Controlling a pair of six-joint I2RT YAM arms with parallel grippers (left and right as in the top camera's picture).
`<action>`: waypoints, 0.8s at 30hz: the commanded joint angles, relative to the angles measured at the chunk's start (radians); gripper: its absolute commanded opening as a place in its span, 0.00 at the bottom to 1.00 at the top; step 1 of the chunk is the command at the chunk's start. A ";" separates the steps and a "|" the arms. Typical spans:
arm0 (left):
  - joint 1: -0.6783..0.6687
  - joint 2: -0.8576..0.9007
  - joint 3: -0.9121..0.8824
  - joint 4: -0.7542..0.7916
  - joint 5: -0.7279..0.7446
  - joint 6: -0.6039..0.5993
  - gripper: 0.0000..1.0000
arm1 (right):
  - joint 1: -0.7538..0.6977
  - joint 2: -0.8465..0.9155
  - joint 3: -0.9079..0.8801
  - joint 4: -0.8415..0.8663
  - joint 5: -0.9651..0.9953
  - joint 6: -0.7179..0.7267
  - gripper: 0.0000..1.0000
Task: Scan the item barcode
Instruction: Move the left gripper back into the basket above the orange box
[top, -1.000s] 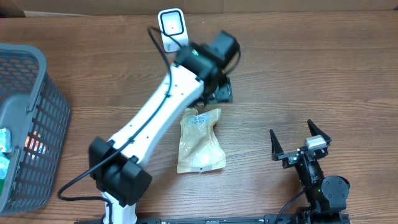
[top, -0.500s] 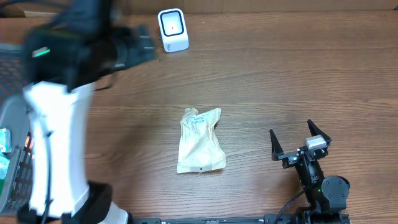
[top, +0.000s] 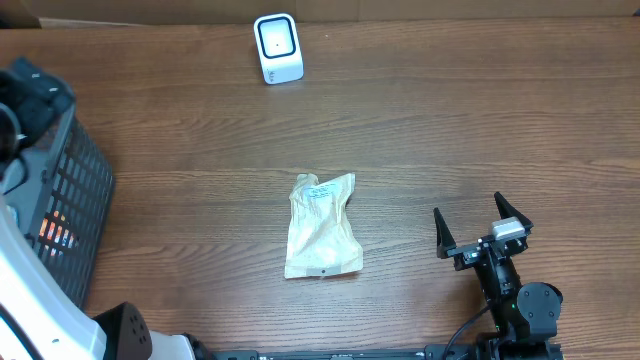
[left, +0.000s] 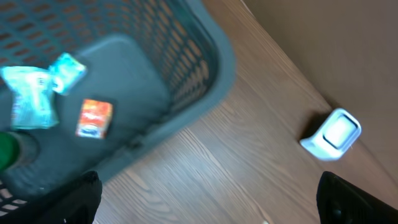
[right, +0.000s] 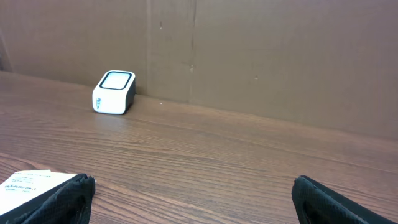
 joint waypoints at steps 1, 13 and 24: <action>0.056 -0.009 0.014 0.009 0.011 0.031 0.96 | -0.001 -0.012 -0.011 0.004 0.001 0.006 1.00; 0.213 -0.003 0.013 0.051 0.009 0.030 0.94 | -0.001 -0.012 -0.011 0.003 0.001 0.006 1.00; 0.370 0.089 -0.023 -0.002 -0.070 0.074 0.81 | -0.001 -0.012 -0.011 0.003 0.001 0.006 1.00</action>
